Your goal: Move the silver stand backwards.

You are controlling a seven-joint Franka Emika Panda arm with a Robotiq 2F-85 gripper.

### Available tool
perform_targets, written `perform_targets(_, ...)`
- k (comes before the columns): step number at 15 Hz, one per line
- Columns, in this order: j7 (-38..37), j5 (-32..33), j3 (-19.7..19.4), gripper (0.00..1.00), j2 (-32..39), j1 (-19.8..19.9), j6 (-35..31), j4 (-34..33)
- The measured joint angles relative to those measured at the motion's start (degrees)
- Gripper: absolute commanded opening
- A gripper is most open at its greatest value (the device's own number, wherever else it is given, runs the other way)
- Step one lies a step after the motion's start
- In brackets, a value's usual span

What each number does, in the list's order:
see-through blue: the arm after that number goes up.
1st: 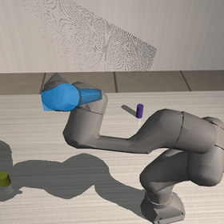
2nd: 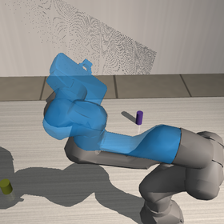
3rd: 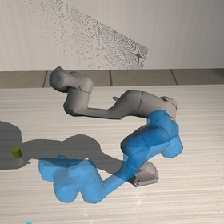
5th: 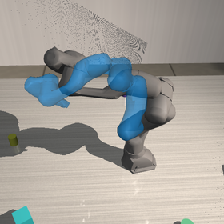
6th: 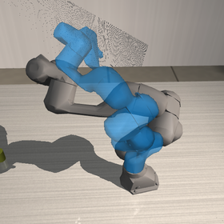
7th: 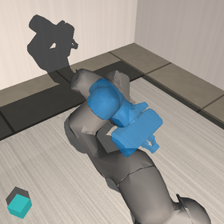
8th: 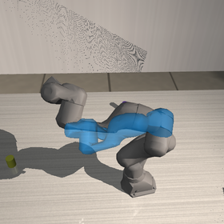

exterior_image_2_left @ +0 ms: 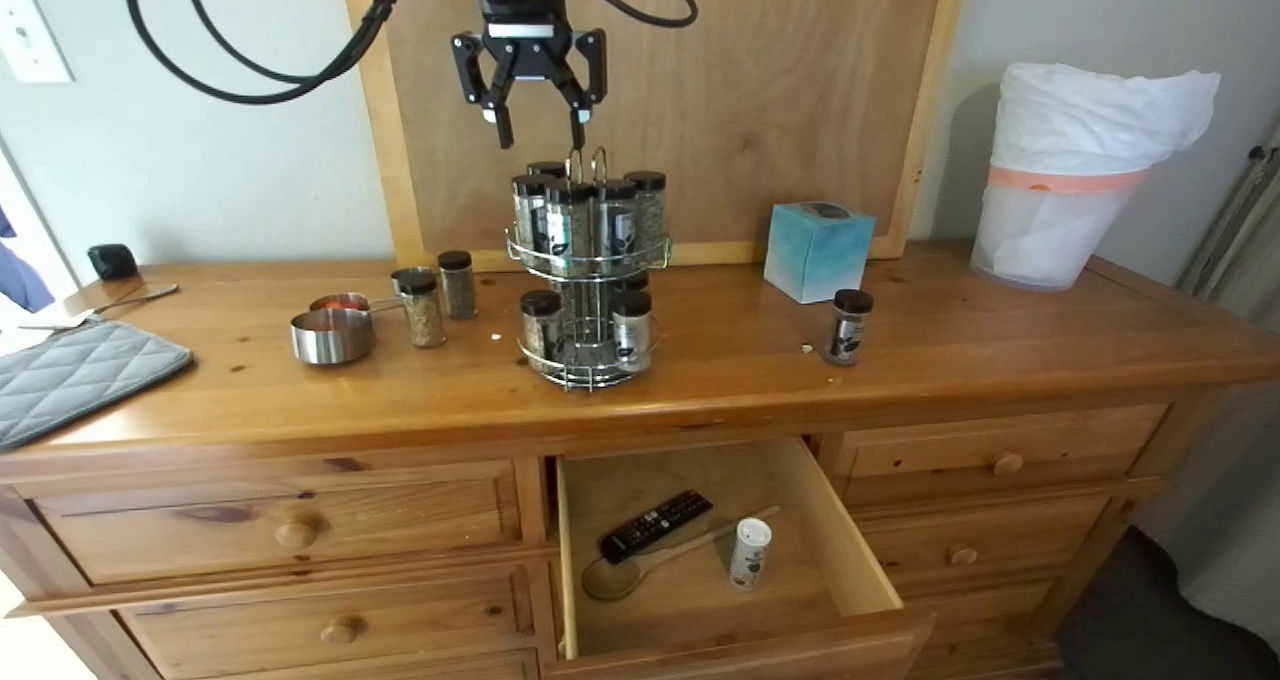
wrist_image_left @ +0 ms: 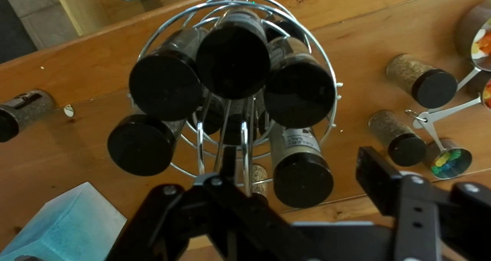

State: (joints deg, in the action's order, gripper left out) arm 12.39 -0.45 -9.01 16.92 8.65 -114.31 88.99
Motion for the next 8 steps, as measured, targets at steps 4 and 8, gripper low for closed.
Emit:
perform_targets(4, -0.8, 0.0, 0.0, 0.78, 0.2, 0.1, 0.0, 0.0)
perform_targets(8, -1.6, 0.0, 0.0, 0.52, 0.5, 0.2, 0.0, 0.0)
